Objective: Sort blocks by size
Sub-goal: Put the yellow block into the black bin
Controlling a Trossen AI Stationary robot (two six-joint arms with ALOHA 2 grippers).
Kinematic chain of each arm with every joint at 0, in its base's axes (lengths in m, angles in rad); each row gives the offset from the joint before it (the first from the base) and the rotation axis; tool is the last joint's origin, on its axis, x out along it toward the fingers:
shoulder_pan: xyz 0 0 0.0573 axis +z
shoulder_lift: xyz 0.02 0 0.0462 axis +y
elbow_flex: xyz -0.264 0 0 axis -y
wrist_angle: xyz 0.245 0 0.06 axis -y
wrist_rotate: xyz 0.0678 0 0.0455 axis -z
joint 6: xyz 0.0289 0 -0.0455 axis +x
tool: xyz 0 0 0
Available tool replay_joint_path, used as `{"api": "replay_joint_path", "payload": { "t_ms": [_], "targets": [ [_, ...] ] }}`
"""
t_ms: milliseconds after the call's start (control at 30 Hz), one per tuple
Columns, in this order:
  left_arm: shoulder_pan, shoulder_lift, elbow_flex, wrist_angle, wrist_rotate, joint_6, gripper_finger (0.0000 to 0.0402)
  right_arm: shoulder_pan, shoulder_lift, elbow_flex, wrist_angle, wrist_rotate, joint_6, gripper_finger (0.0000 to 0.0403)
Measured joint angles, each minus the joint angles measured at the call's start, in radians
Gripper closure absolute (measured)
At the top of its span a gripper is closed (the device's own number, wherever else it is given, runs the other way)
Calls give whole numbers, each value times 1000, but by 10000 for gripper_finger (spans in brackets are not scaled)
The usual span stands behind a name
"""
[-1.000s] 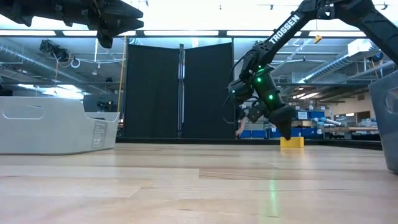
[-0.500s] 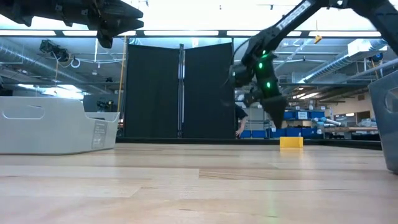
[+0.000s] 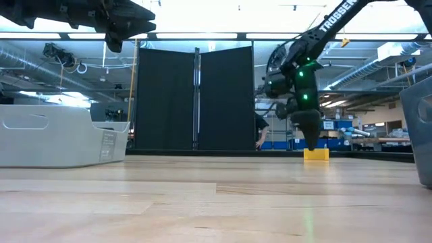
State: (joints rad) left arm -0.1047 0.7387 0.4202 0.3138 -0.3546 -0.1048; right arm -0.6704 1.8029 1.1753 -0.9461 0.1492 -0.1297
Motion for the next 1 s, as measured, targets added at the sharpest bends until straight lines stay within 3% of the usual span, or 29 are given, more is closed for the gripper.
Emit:
{"api": "replay_joint_path", "payload": {
  "t_ms": [200,467,633,1000],
  "targets": [
    [0,0,0,1,0,16,254,-11,12,-54,82,41,-36,72],
    [0,0,0,5,0,15,254,-25,43,-57,74,67,-50,114],
    [0,0,0,6,0,15,254,-25,44,-57,70,67,-56,175],
    [0,0,0,6,0,15,254,-24,41,-55,61,67,-57,353]
  ]
}}
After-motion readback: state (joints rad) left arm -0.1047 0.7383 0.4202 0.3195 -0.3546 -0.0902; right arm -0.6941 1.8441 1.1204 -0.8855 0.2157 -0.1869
